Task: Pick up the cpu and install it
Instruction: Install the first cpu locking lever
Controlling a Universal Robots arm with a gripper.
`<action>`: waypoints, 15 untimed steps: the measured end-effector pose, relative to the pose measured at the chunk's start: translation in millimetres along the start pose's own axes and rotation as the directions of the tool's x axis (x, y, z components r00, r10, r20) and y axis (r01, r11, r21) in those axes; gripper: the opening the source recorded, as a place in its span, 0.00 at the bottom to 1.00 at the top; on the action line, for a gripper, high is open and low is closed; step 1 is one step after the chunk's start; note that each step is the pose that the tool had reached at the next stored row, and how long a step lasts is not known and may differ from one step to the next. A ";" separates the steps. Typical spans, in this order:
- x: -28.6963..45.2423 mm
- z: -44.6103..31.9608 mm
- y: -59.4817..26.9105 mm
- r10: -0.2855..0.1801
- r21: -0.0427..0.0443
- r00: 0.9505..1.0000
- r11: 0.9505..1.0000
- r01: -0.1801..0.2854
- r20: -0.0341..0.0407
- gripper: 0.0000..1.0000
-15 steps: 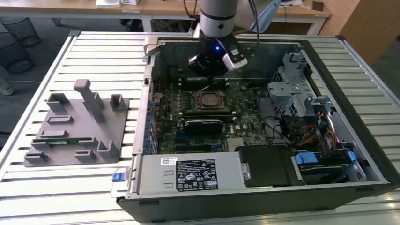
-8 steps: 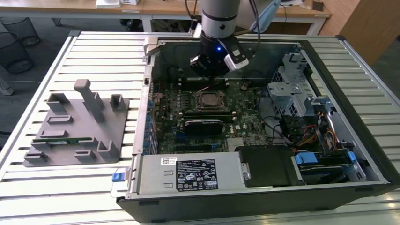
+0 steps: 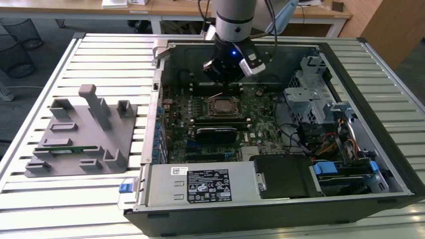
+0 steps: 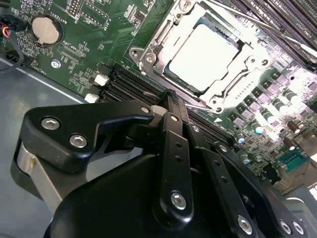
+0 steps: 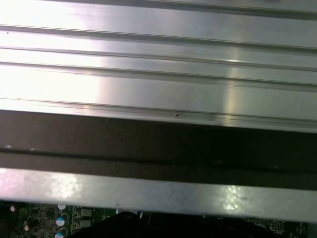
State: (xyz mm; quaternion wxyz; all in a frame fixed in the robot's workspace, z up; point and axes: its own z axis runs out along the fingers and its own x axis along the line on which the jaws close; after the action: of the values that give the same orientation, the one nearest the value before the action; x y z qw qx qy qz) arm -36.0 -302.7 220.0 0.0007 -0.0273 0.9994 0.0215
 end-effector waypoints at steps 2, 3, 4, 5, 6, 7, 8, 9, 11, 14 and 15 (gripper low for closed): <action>-0.4 0.9 0.1 0.000 0.001 1.000 1.000 0.000 0.000 0.11; -0.7 1.4 0.1 0.000 0.002 1.000 1.000 0.000 0.000 0.11; -0.9 2.0 0.2 0.000 0.003 1.000 1.000 0.000 0.000 0.11; -1.3 2.6 0.2 0.000 0.003 1.000 1.000 0.000 0.000 0.11; -1.8 3.1 0.3 0.000 0.004 1.000 1.000 0.000 0.000 0.11; -2.3 3.5 0.3 0.000 0.005 1.000 1.000 0.000 0.000 0.11; -2.8 4.1 0.4 0.000 0.006 1.000 1.000 0.000 0.000 0.11; -3.2 4.7 0.5 0.000 0.007 1.000 1.000 0.000 0.000 0.11; -4.1 6.0 0.7 0.000 0.010 1.000 1.000 0.000 -0.001 0.11; -5.6 8.1 1.1 0.000 0.013 1.000 1.000 0.000 -0.001 0.11; -5.9 8.8 1.2 0.000 0.015 1.000 1.000 0.000 -0.001 0.11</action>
State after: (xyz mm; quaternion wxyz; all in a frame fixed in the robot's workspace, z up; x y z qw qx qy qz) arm -30.1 -300.8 211.3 0.0006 -0.0273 0.9995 0.0142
